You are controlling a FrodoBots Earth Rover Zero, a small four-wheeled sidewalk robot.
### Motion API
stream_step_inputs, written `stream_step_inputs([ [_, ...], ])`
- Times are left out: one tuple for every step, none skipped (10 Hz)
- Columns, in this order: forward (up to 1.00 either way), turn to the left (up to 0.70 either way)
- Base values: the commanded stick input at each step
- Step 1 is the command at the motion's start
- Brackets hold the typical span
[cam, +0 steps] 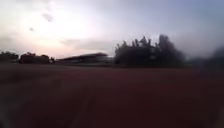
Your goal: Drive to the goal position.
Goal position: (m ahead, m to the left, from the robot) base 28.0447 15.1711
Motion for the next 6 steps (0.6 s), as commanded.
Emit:
stream_step_inputs([
  [0.7, 0.0],
  [0.7, 0.0],
  [0.7, 0.0],
  [0.7, 0.0],
  [0.7, 0.0],
  [0.7, 0.0],
])
